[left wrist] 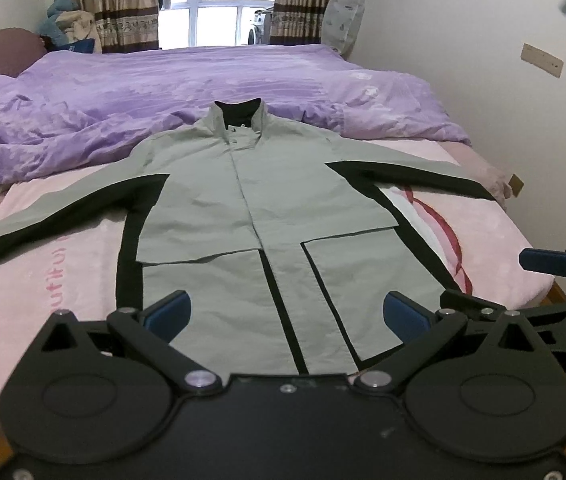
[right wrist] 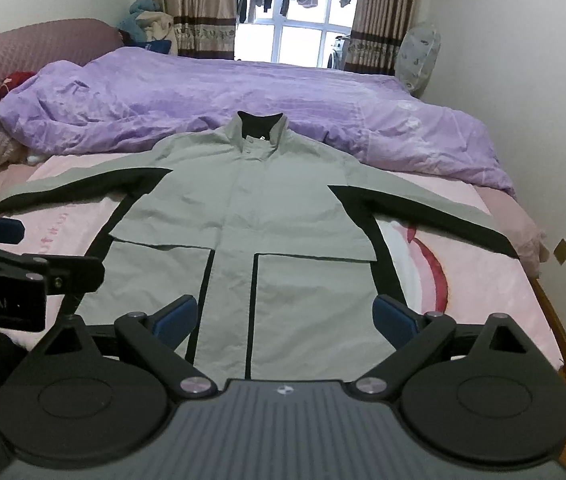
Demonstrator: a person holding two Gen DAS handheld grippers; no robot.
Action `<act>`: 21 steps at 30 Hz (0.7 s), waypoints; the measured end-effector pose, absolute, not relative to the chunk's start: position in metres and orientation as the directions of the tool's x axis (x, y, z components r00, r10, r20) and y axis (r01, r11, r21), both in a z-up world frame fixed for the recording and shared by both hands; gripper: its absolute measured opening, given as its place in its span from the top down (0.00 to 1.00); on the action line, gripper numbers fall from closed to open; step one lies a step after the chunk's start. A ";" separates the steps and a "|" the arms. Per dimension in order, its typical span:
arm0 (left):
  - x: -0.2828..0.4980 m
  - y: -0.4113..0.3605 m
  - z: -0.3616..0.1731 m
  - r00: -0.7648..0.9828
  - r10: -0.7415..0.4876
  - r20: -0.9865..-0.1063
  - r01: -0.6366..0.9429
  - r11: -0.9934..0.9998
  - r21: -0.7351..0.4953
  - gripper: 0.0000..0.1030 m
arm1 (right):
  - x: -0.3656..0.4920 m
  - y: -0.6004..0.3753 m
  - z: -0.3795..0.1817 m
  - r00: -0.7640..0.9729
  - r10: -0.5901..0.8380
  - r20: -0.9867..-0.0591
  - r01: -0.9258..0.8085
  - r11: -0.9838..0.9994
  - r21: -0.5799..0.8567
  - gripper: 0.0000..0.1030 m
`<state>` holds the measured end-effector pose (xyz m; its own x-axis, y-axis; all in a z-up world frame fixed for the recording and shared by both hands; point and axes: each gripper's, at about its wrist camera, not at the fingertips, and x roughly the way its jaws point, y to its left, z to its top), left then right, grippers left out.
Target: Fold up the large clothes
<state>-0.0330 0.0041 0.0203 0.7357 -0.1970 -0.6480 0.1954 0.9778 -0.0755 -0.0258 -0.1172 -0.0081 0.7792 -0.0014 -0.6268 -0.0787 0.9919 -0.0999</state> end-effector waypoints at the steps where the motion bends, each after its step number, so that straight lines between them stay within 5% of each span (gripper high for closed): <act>1: -0.033 0.004 0.020 0.736 -0.197 -0.647 0.196 0.978 -0.075 0.00 | -0.026 -0.117 -0.008 0.780 -0.005 -0.626 -0.076 0.992 -0.103 0.00; 21: -0.035 0.004 0.019 0.744 -0.179 -0.644 0.188 0.981 -0.055 0.00 | -0.021 -0.132 -0.010 0.789 -0.043 -0.613 -0.032 0.993 -0.111 0.00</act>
